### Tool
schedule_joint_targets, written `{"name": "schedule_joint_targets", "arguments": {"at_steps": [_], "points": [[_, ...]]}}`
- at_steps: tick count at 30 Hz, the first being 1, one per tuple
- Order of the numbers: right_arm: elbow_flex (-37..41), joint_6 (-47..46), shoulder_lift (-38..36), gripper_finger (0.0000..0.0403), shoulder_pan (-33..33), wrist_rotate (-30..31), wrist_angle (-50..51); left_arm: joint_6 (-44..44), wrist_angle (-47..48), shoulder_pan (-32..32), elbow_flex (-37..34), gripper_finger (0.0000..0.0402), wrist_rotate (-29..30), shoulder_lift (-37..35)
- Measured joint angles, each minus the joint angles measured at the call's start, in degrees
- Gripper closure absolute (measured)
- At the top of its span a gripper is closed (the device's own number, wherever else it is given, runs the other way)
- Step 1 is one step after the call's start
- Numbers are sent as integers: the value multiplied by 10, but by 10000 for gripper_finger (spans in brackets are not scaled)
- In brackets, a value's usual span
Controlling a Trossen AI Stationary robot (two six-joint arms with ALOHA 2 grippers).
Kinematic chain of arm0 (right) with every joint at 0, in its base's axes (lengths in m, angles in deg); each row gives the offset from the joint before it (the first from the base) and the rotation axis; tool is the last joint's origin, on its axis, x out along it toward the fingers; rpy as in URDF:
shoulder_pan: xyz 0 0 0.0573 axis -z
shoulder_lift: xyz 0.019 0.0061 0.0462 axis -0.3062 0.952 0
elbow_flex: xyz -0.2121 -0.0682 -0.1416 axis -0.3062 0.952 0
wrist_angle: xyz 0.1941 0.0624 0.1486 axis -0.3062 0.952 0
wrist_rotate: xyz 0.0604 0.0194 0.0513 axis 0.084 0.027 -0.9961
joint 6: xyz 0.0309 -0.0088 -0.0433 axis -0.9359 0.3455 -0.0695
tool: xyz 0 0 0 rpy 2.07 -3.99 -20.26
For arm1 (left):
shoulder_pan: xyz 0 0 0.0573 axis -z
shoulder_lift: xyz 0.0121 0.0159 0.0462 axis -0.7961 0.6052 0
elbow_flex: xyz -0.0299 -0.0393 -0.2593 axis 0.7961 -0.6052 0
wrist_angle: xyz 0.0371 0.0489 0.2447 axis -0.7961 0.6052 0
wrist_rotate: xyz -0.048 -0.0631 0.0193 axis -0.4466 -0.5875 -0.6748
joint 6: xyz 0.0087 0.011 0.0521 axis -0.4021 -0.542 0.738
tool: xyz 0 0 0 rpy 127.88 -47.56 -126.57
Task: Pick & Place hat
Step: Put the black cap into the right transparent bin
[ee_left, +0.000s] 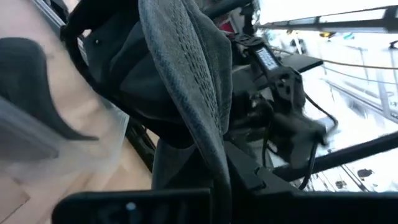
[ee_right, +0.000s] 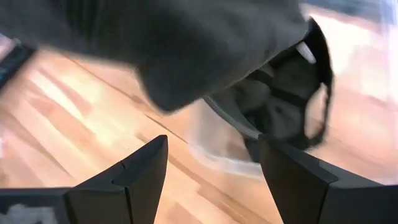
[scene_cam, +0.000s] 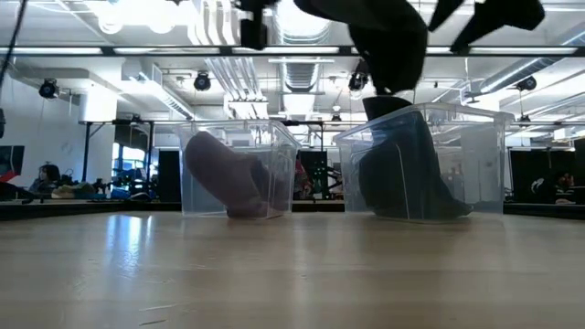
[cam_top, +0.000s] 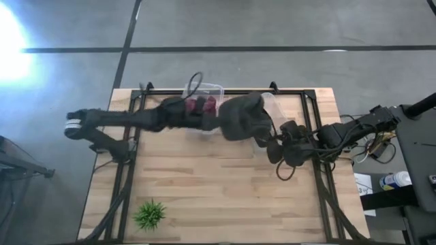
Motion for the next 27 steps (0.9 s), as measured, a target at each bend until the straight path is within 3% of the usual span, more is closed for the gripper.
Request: {"name": "schedule_joint_targets", "arguments": {"at_steps": [6, 10, 15, 21, 27], "points": [[2, 1, 0, 156, -6, -37, 48, -30, 99, -76, 149, 390, -73, 134], [7, 9, -1, 156, -11, -39, 50, -65, 190, -89, 240, 389, -109, 213], [20, -20, -1, 156, -11, -36, 49, -96, 253, -94, 340, 388, -105, 283], [47, -46, -1, 156, -17, -36, 46, -73, 317, -95, 437, 386, -50, 344], [60, -60, -1, 156, -24, -36, 46, -57, 368, -93, 465, 354, -46, 379]]}}
